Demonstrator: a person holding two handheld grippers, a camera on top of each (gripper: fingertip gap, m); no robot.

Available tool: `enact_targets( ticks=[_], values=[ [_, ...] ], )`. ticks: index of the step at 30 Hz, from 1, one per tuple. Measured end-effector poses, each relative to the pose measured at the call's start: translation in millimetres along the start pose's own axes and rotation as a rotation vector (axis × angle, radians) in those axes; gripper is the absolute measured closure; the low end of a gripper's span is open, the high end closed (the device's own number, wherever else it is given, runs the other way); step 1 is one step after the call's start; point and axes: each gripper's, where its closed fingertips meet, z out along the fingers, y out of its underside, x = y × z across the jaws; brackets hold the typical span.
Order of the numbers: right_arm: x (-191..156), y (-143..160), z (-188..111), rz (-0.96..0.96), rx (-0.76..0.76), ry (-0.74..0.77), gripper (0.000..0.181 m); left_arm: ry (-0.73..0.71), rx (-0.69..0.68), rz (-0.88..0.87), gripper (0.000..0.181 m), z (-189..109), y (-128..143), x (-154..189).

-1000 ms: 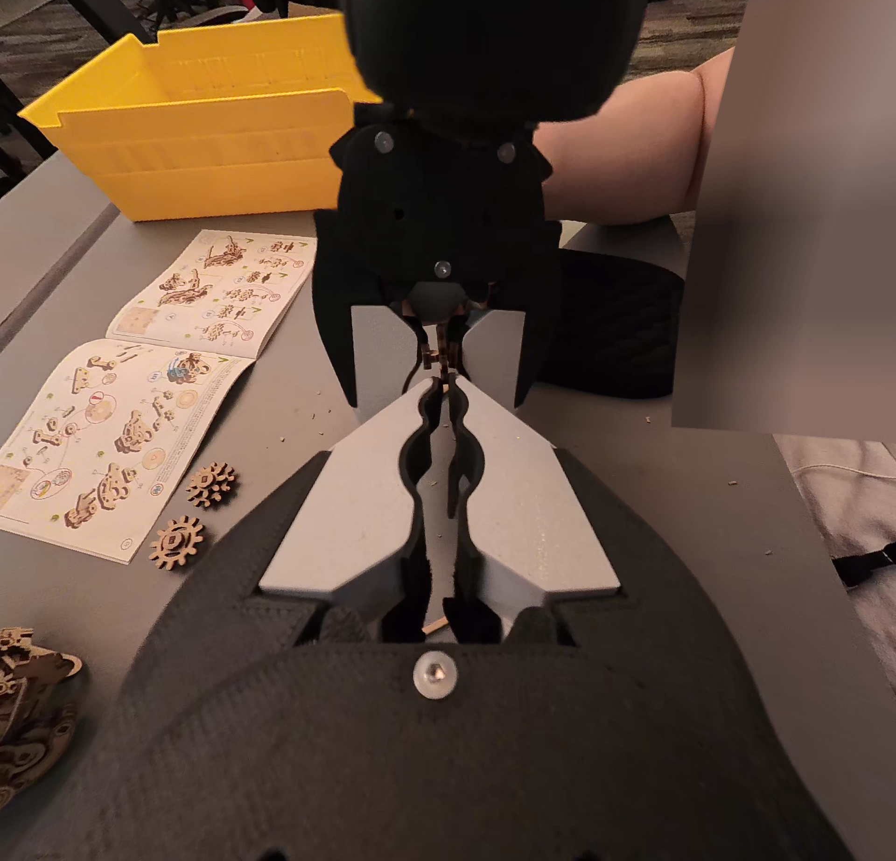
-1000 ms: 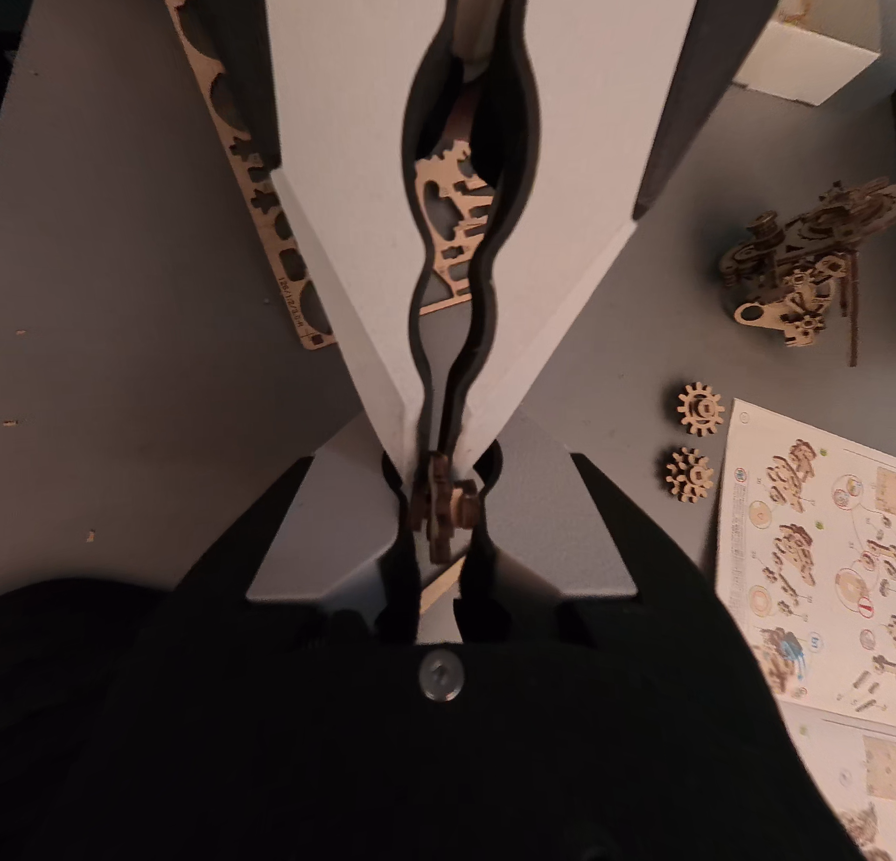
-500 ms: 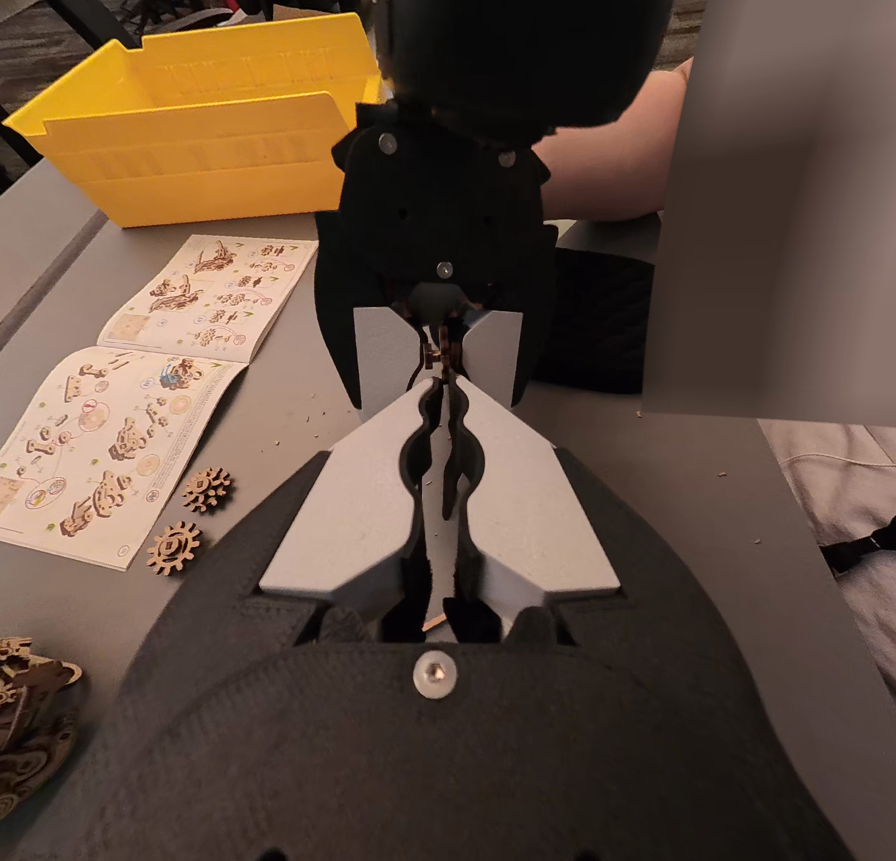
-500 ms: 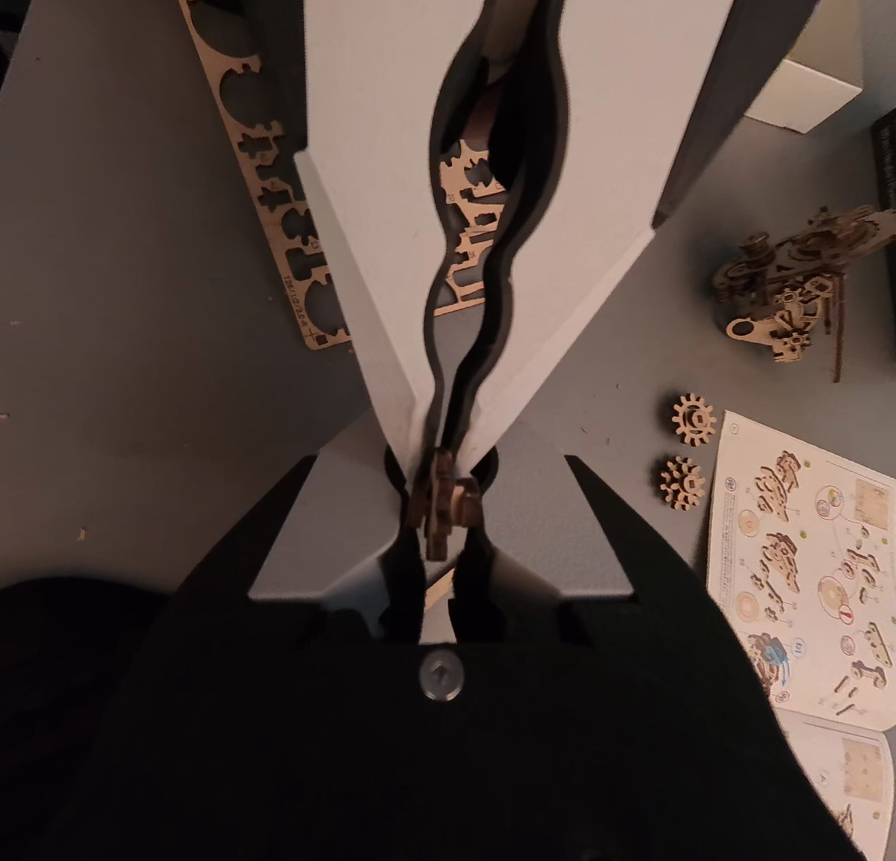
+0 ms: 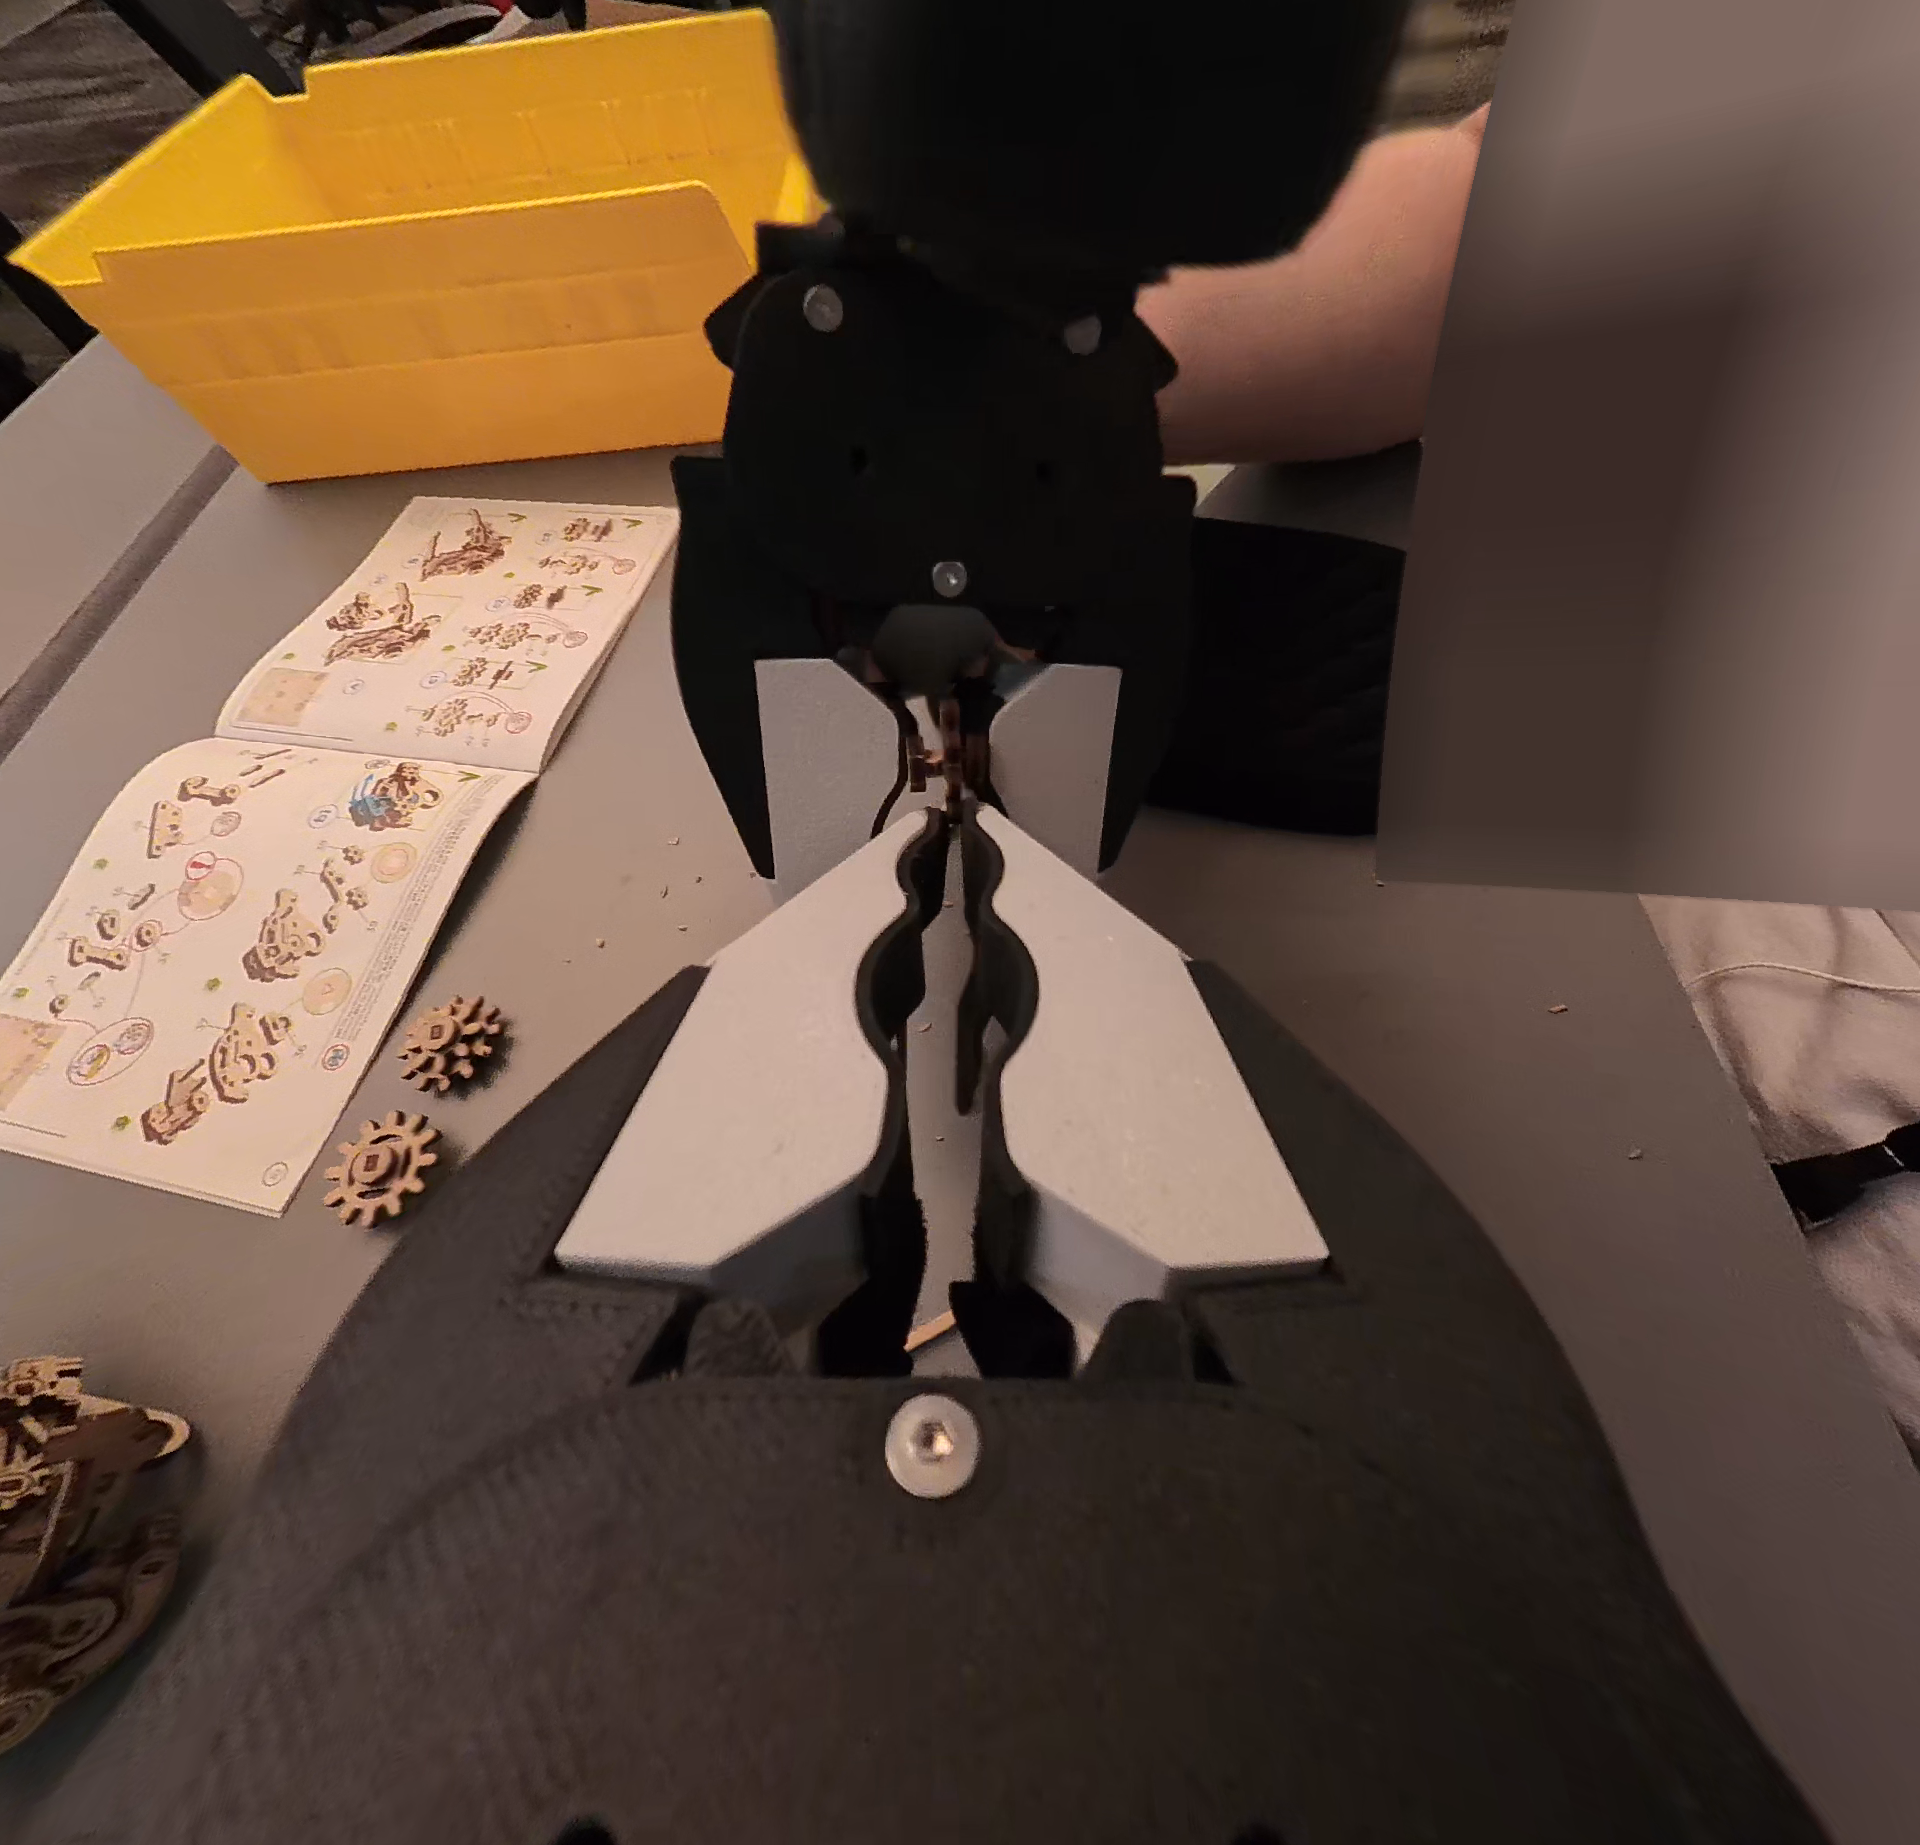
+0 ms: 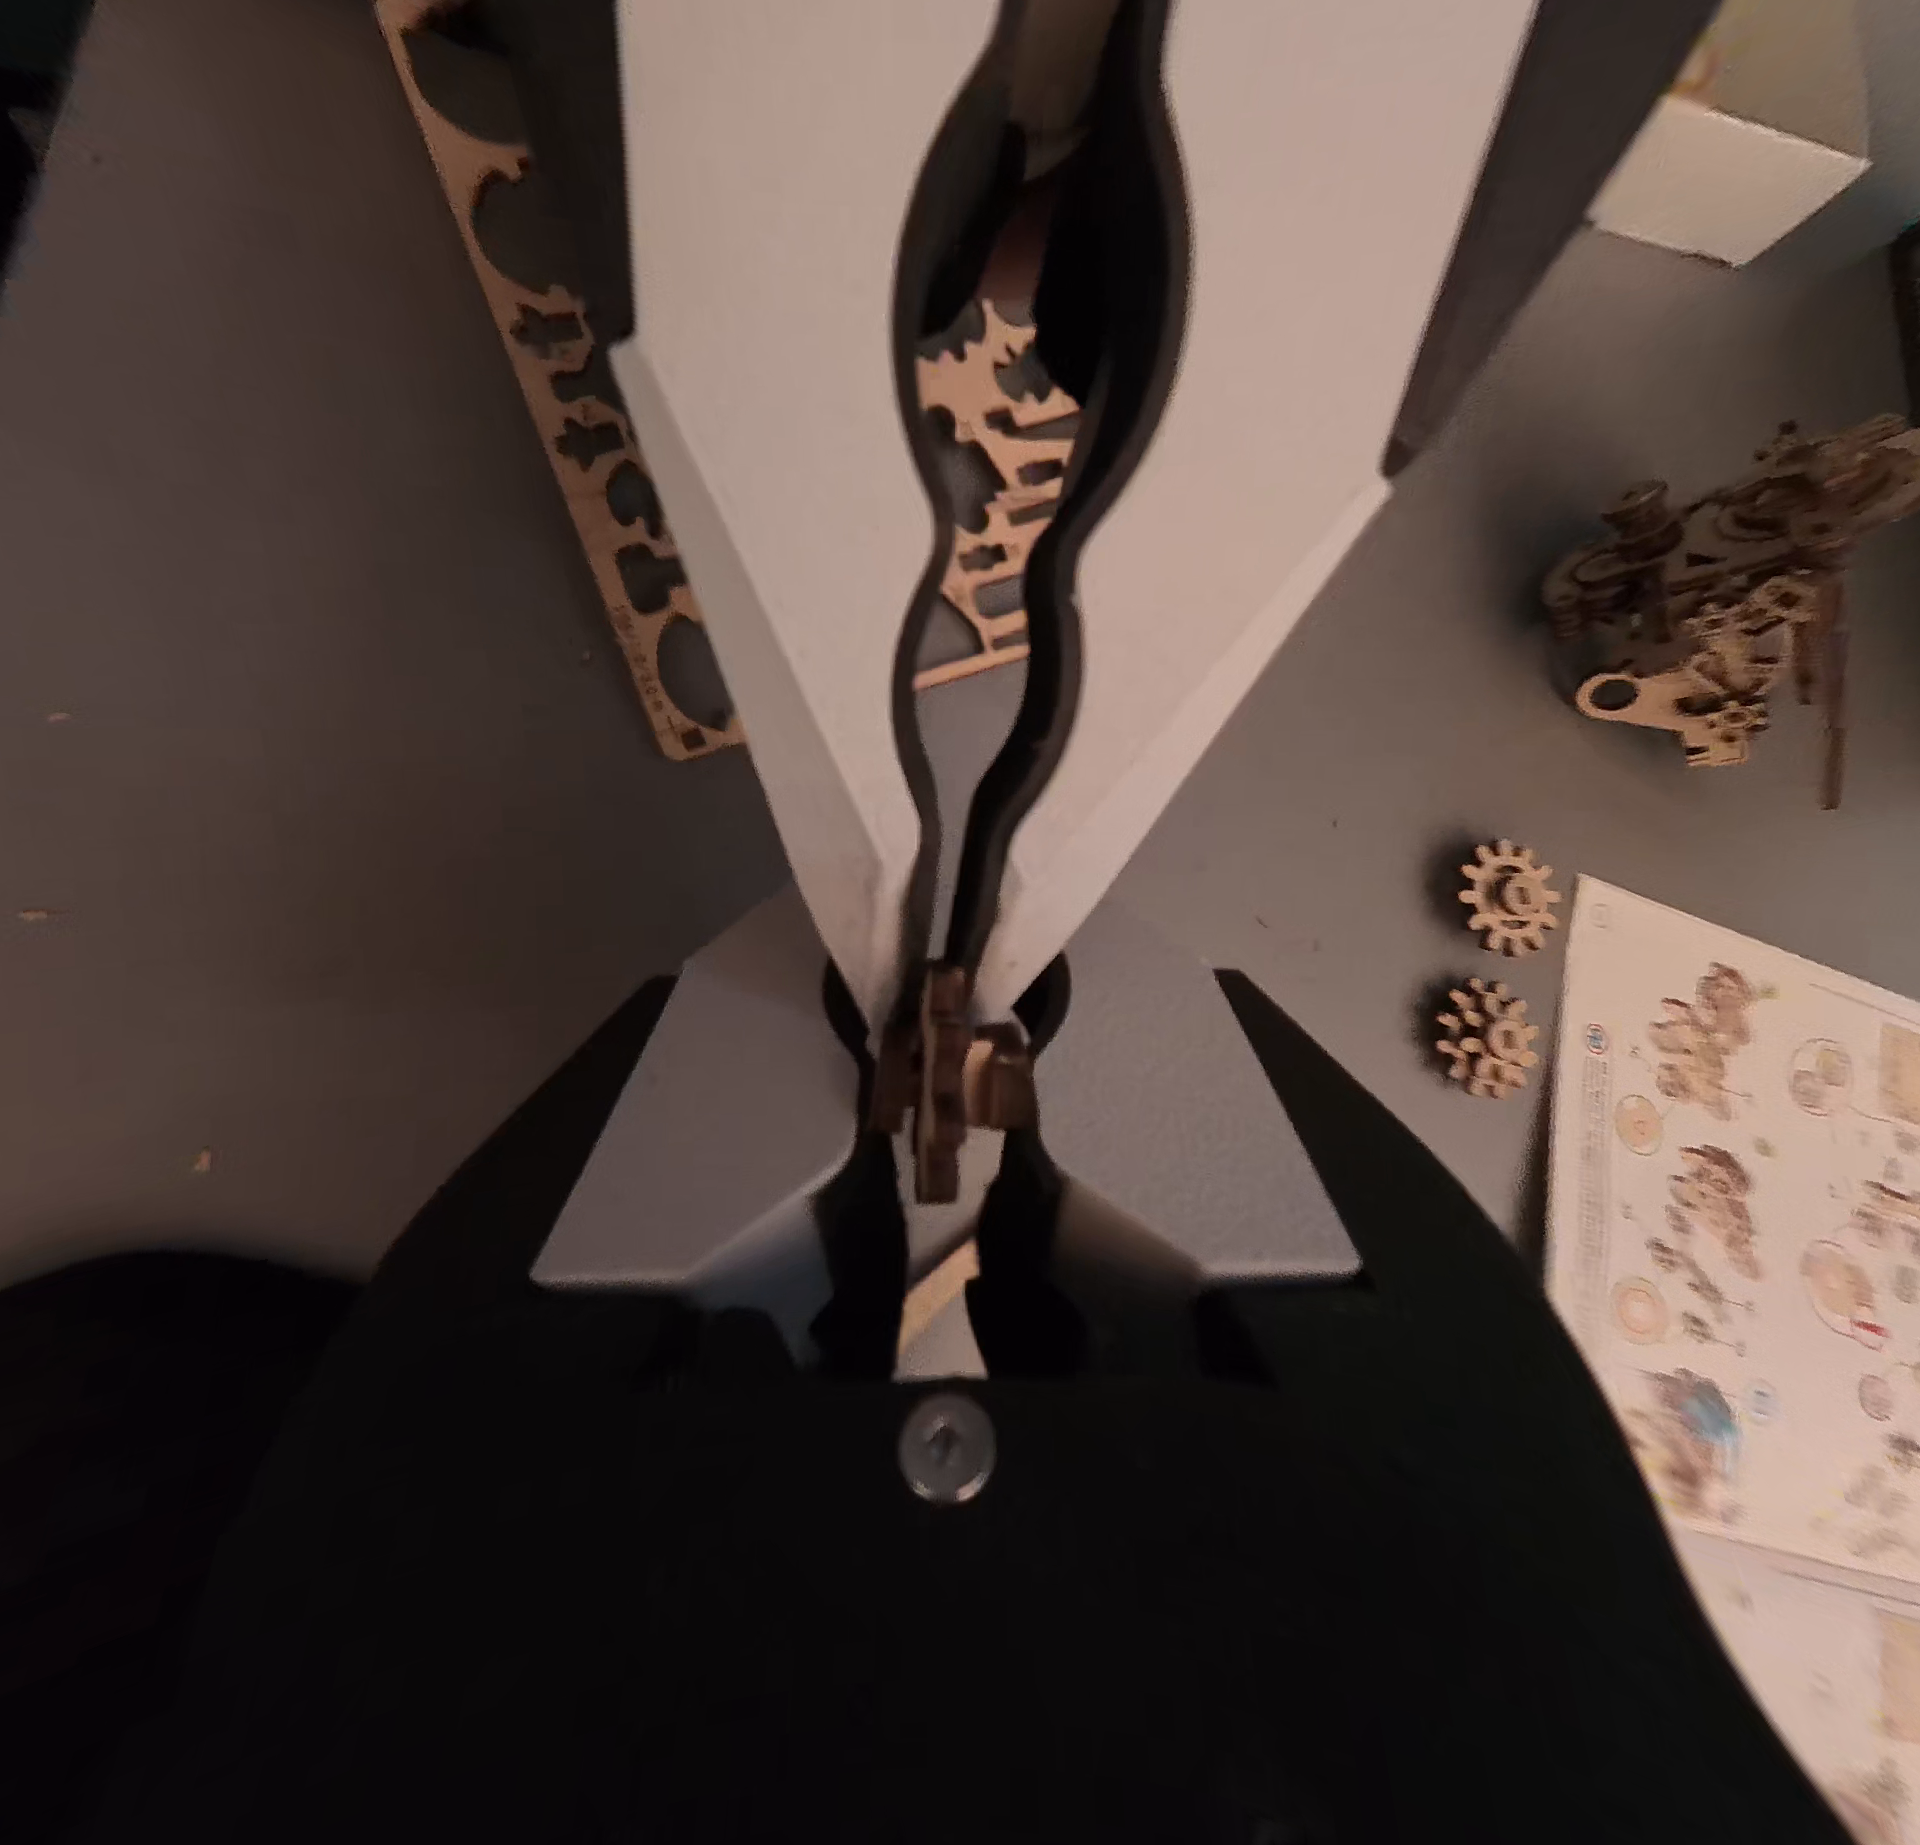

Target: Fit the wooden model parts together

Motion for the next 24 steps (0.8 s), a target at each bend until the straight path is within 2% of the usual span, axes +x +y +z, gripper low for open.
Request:
enact_targets(
  ticks=[1, 18, 24],
  values=[
    [-4.1, -1.1, -0.6, 0.035, 0.001, -0.045, 0.166, 0.002, 0.004, -0.003, 0.180, -0.7, -0.8, 0.0],
    [-2.8, 3.1, -3.6, 0.017, -0.047, -0.027, 0.161, -0.055, -0.029, 0.124, 0.180, 1.1, 1.8, -0.7],
    [-0.2, 0.9, -5.6, -0.027, -0.042, 0.012, 0.165, -0.082, -0.023, 0.207, 0.181, 0.7, -0.3, -0.3]
  ],
)
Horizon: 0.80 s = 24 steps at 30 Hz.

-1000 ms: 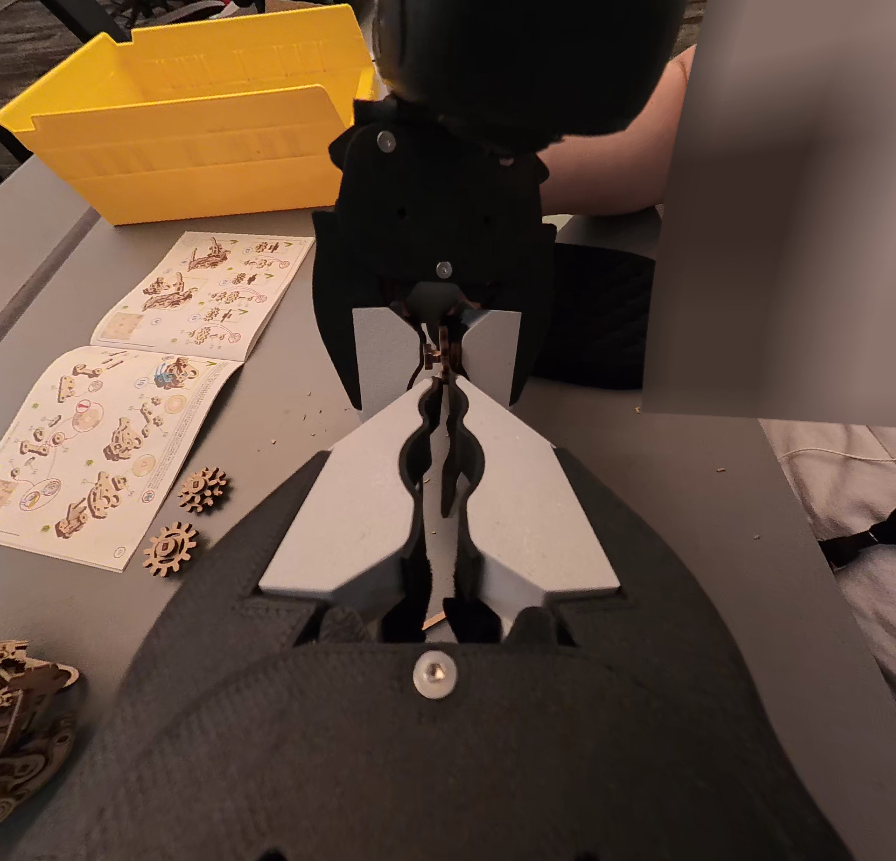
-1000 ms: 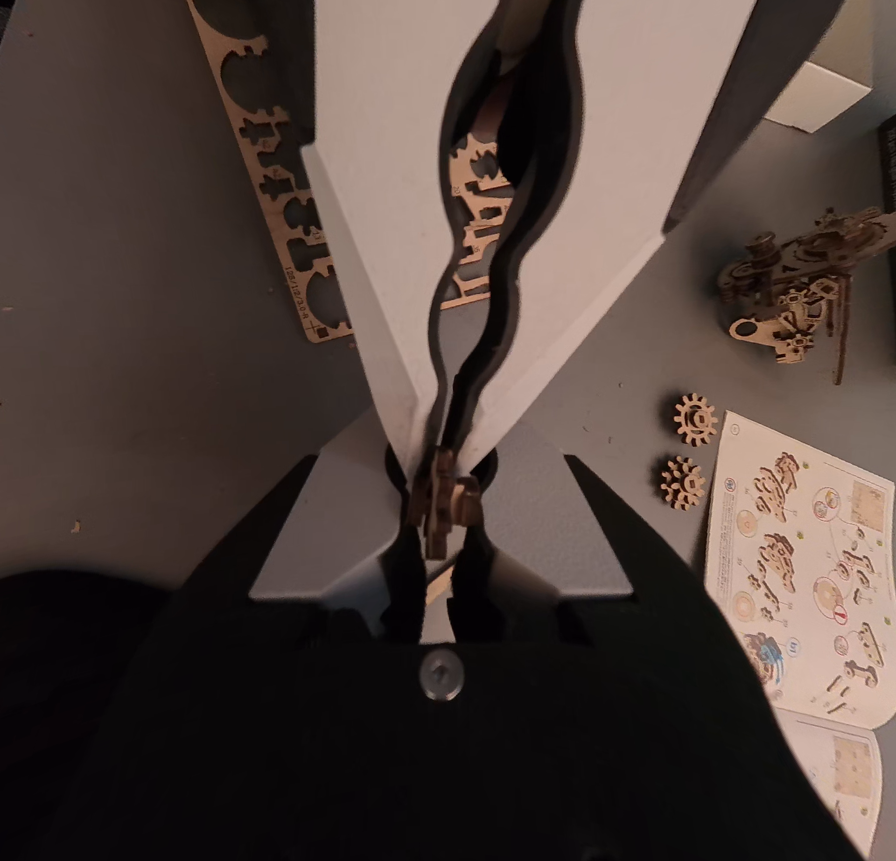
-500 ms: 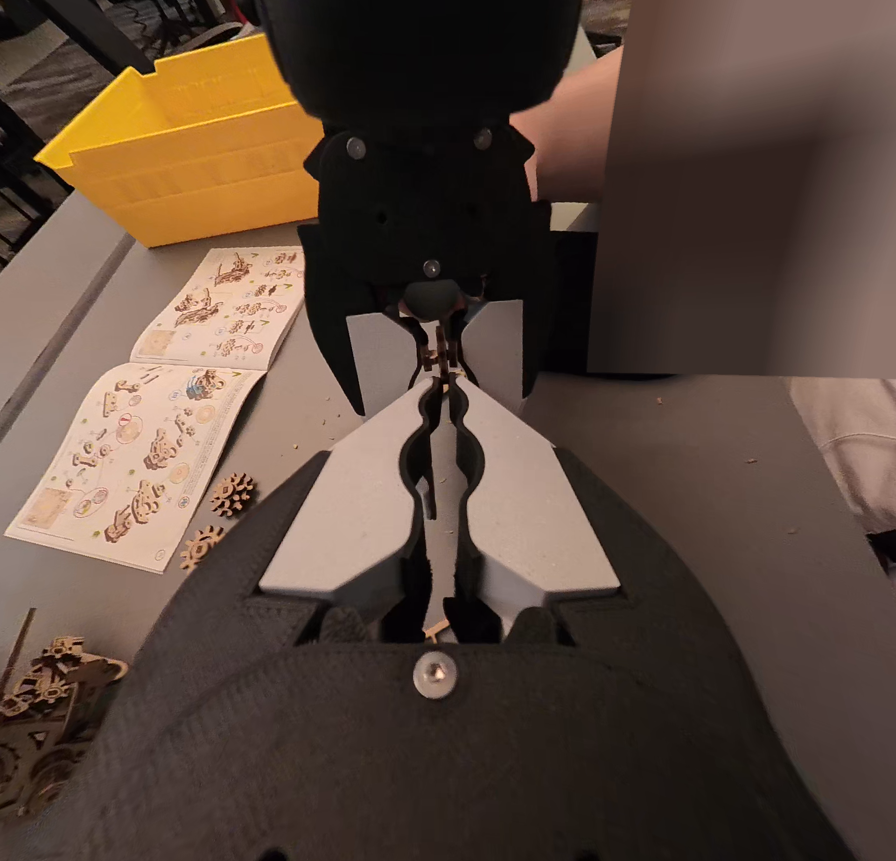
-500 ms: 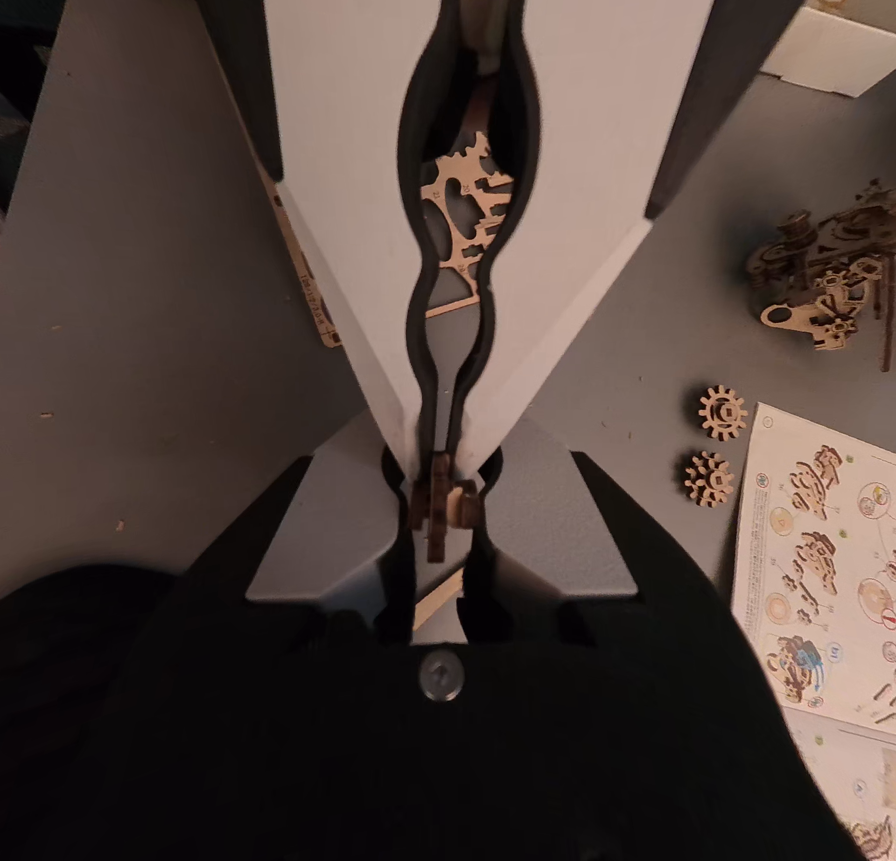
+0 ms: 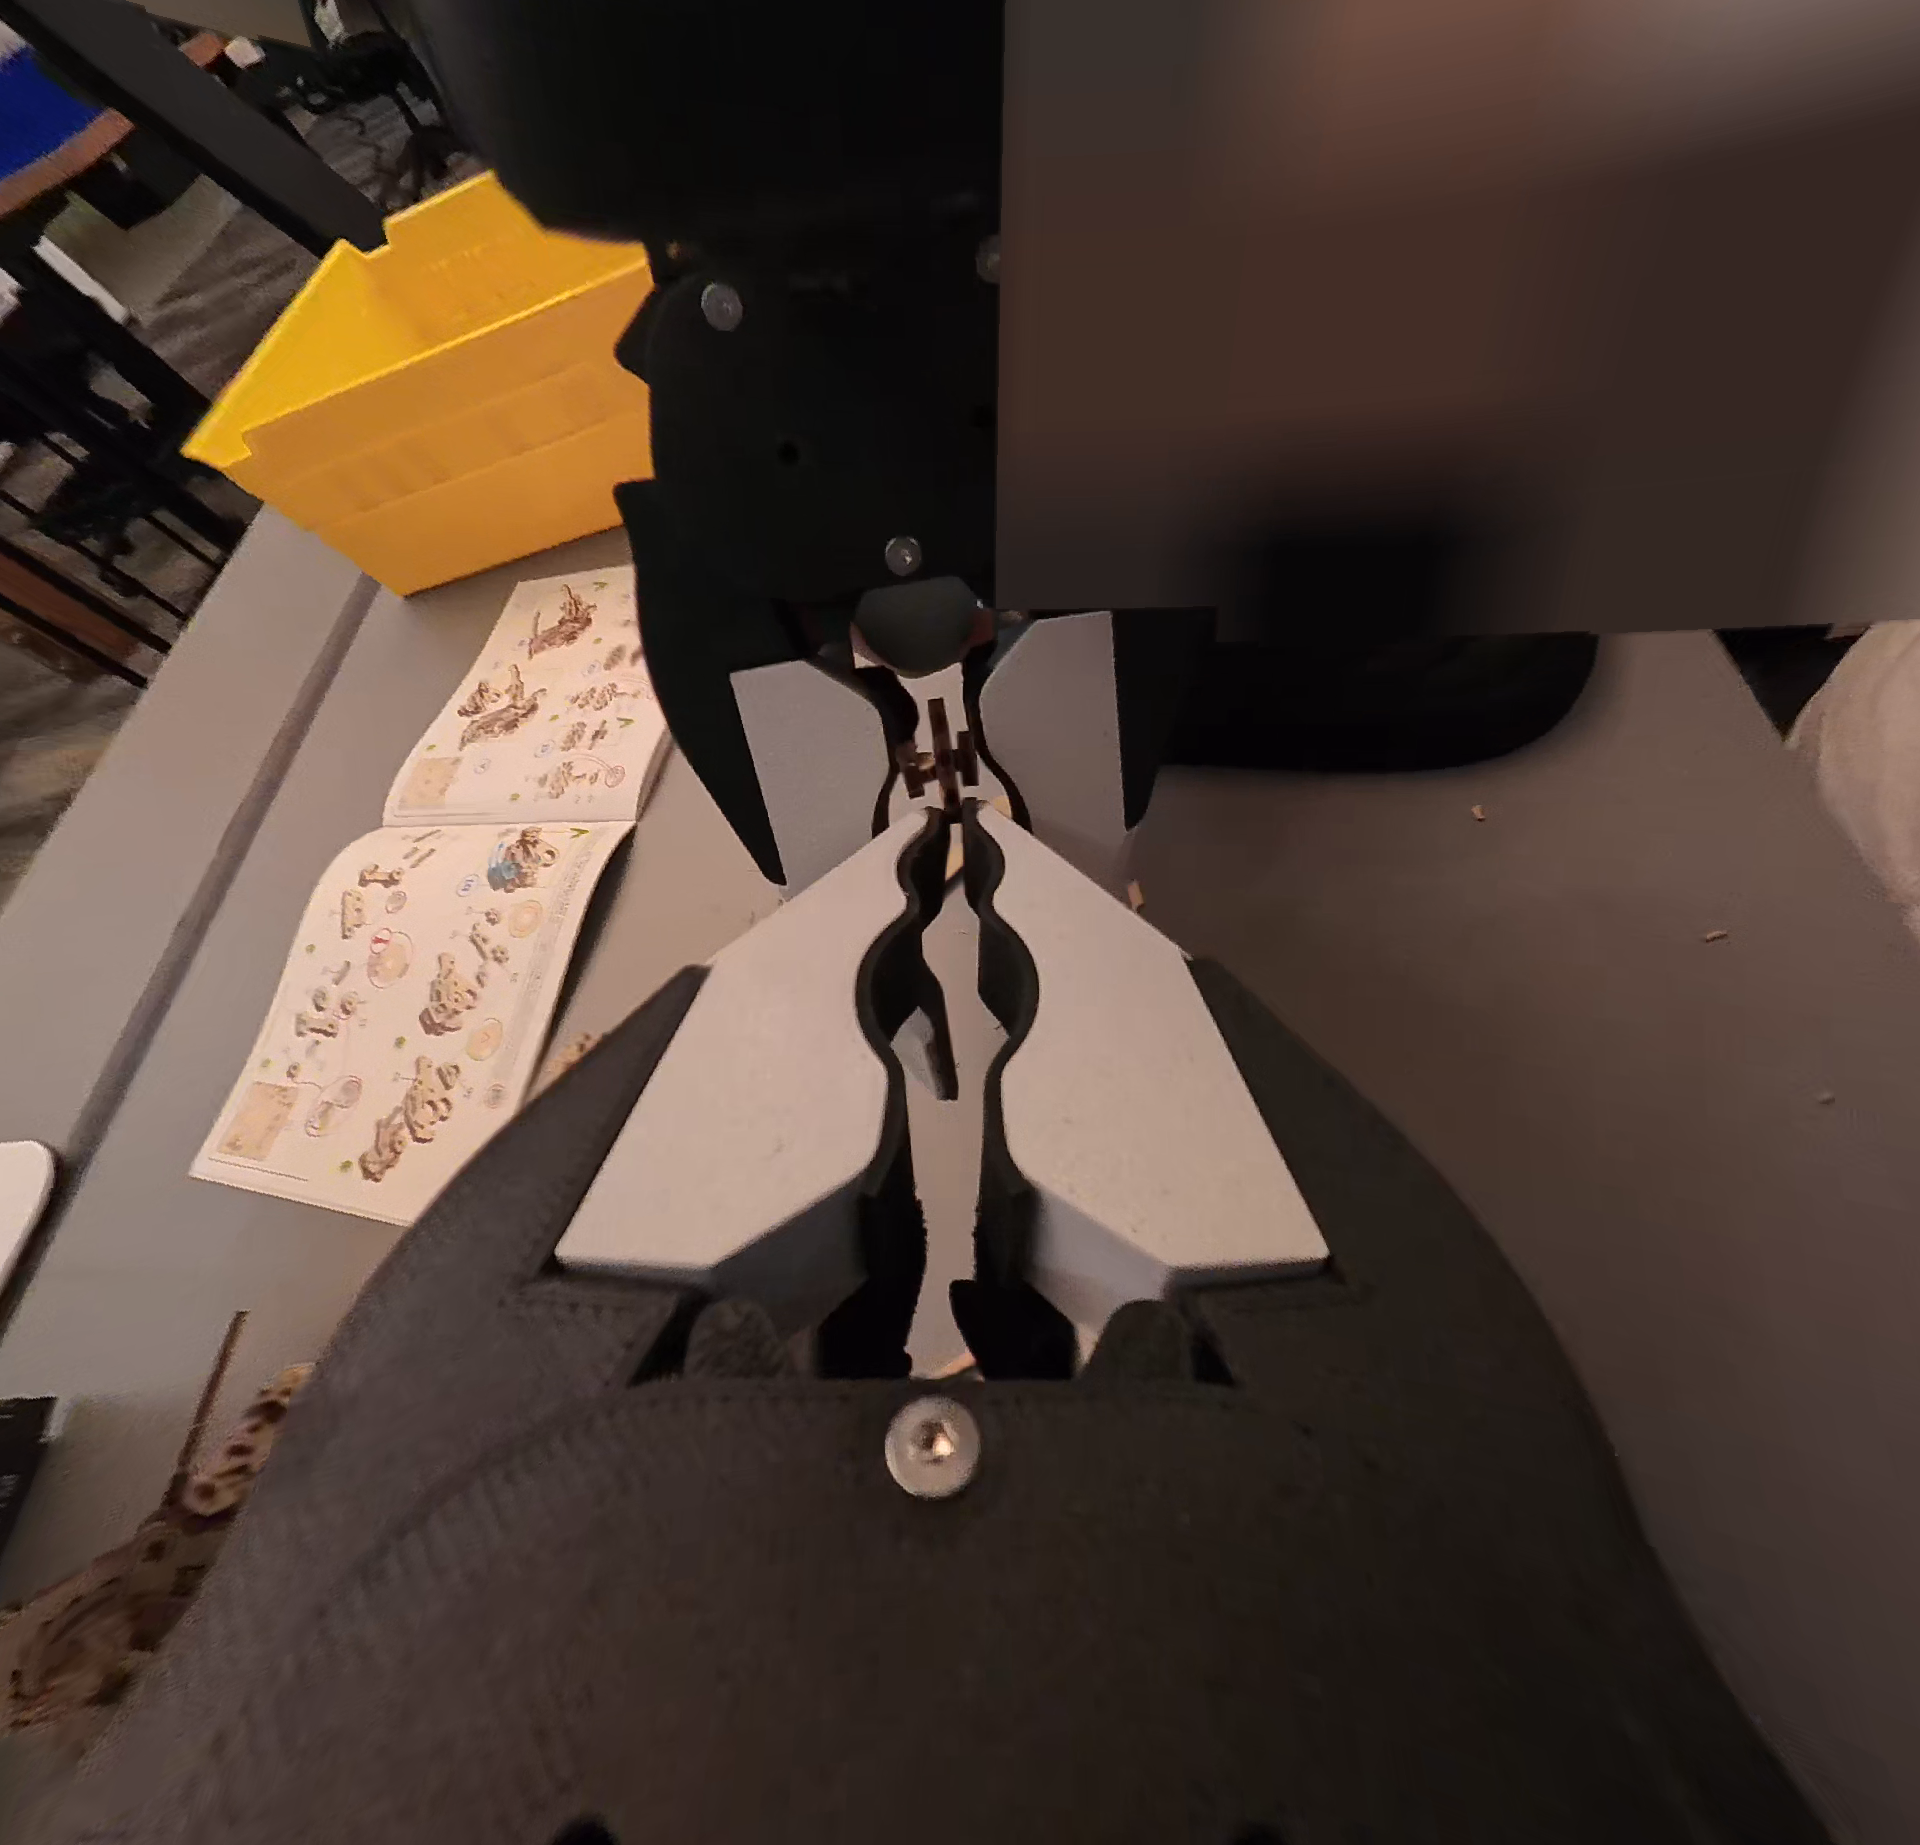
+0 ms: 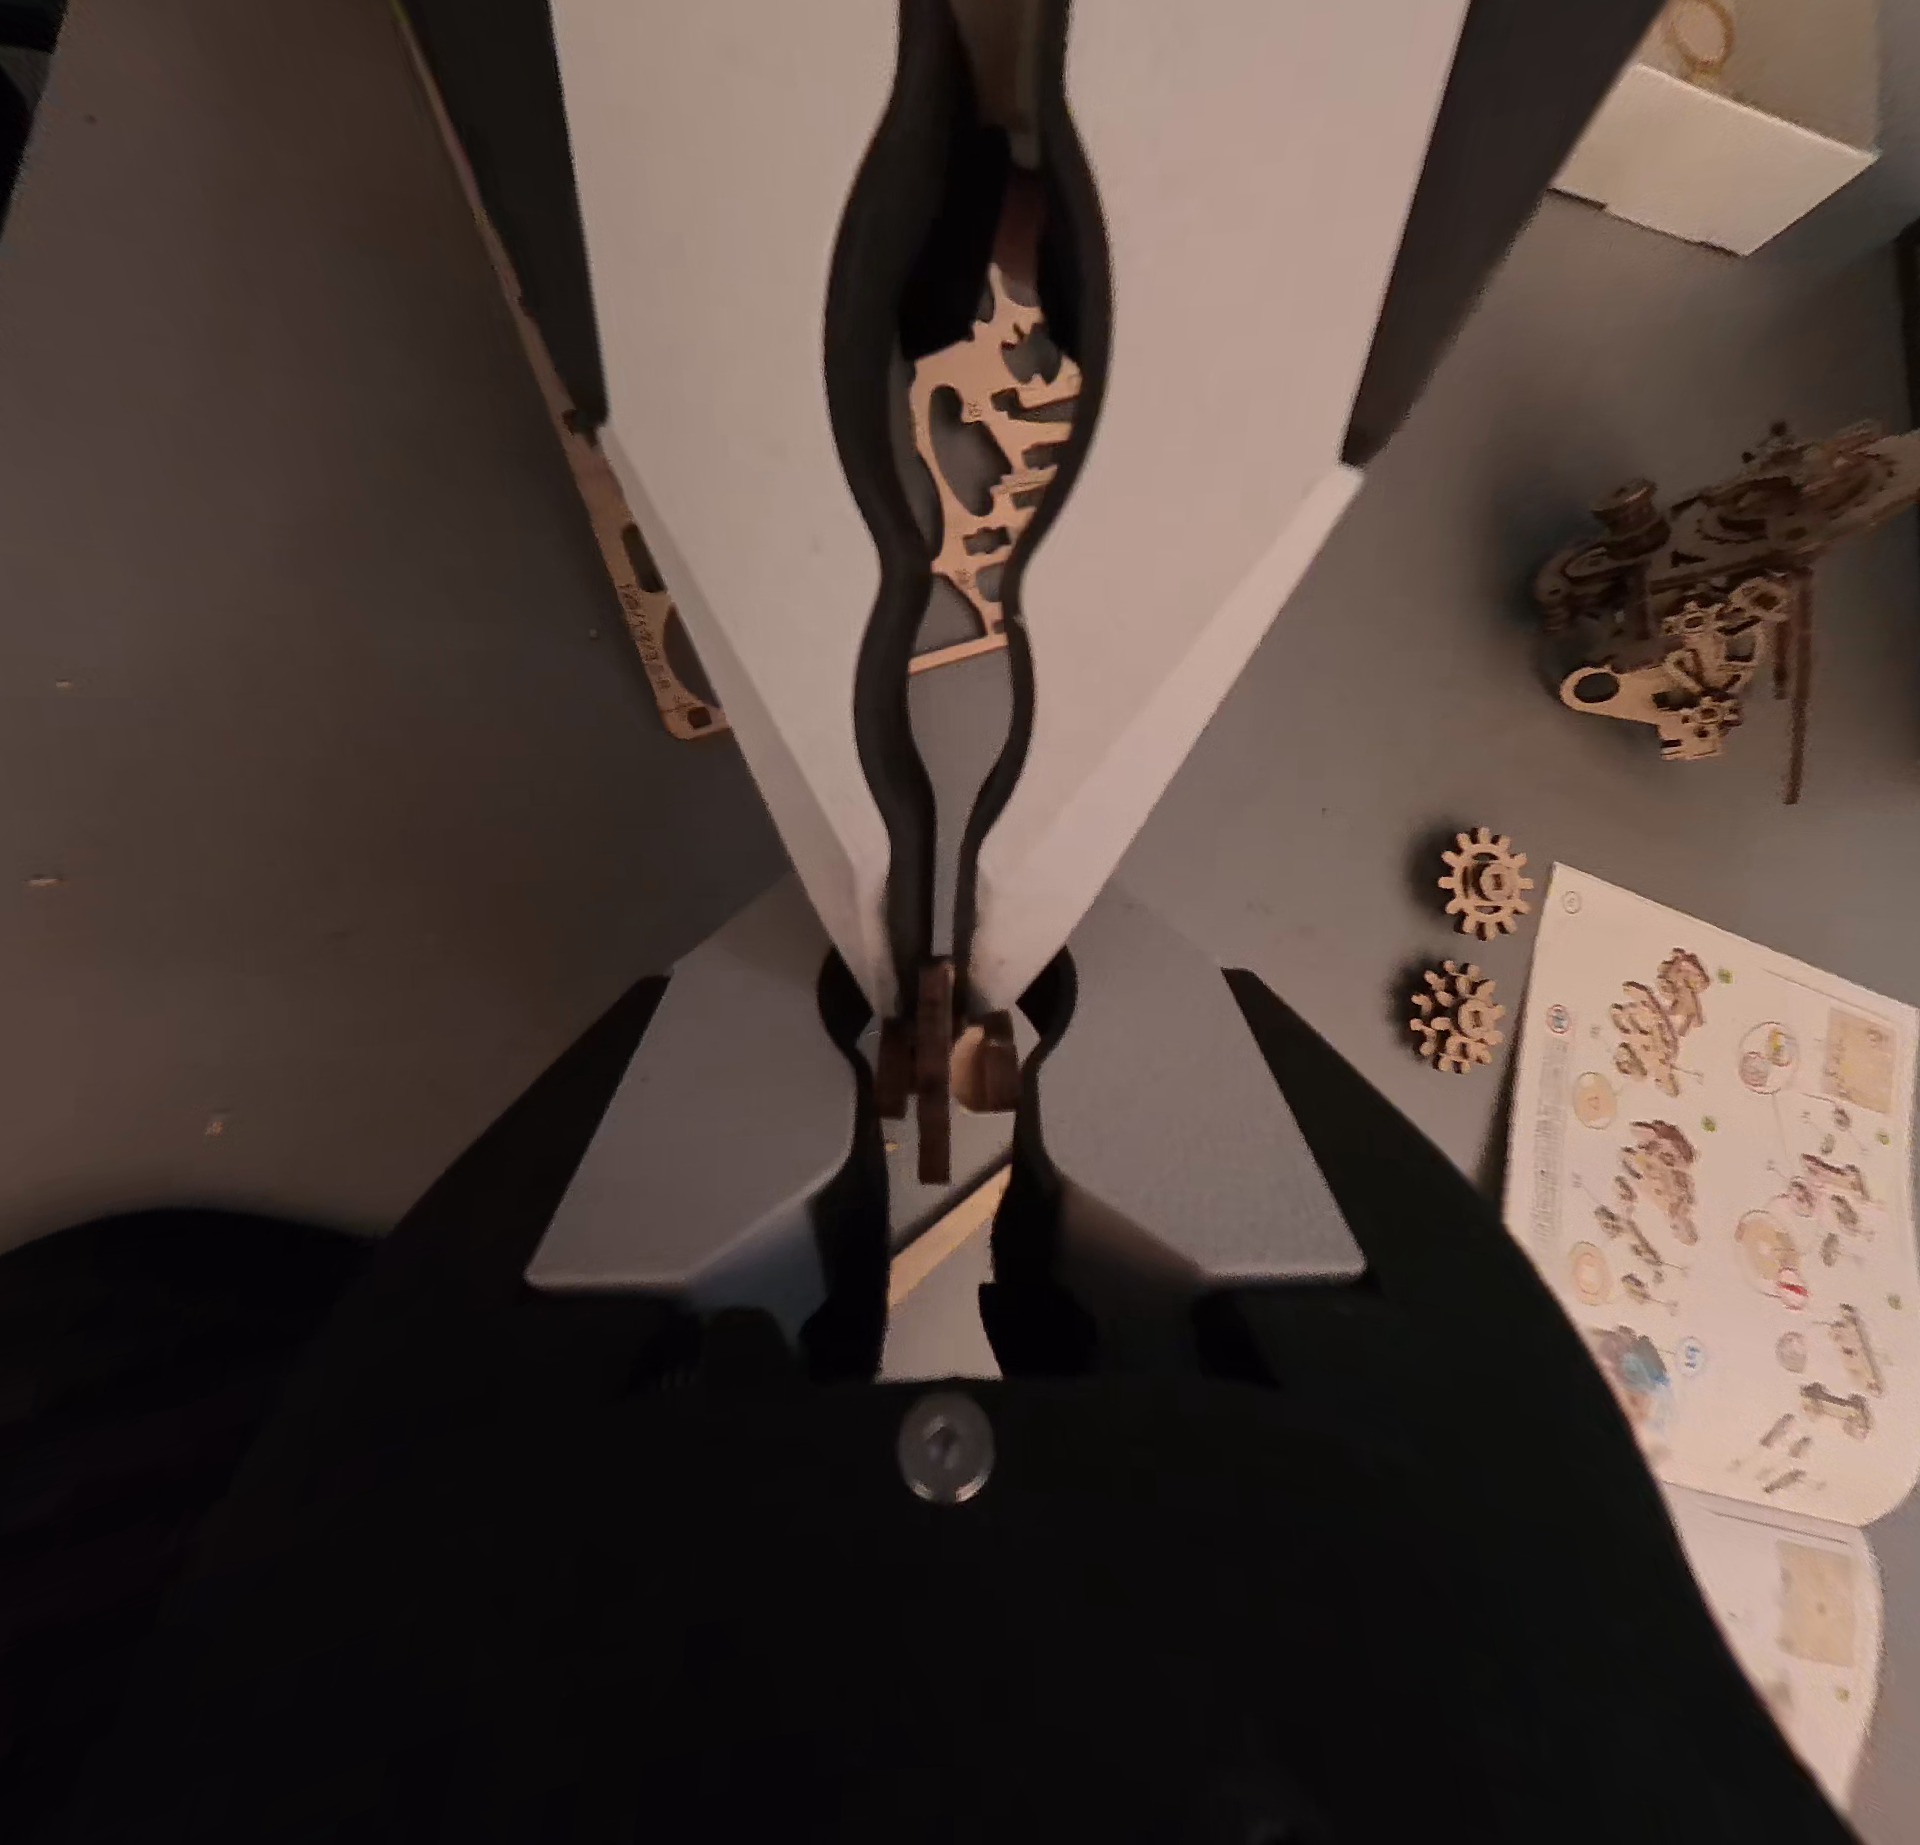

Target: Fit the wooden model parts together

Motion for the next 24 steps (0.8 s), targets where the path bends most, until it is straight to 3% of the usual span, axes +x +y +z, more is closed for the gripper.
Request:
enact_targets(
  ticks=[4, 8, 24],
  values=[
    [8.0, -1.3, -1.9, -0.094, -0.008, 0.097, 0.165, -0.056, -0.003, 0.140, 0.180, -0.3, -0.8, -0.9],
    [7.4, -4.6, -3.4, -0.106, 0.010, 0.097, 0.163, -0.083, 0.010, 0.202, 0.181, -1.4, -3.5, -1.6],
    [0.9, -1.7, 2.0, -0.081, 0.022, 0.052, 0.170, -0.041, -0.005, 0.155, 0.180, 0.2, 1.4, 1.4]
  ],
)
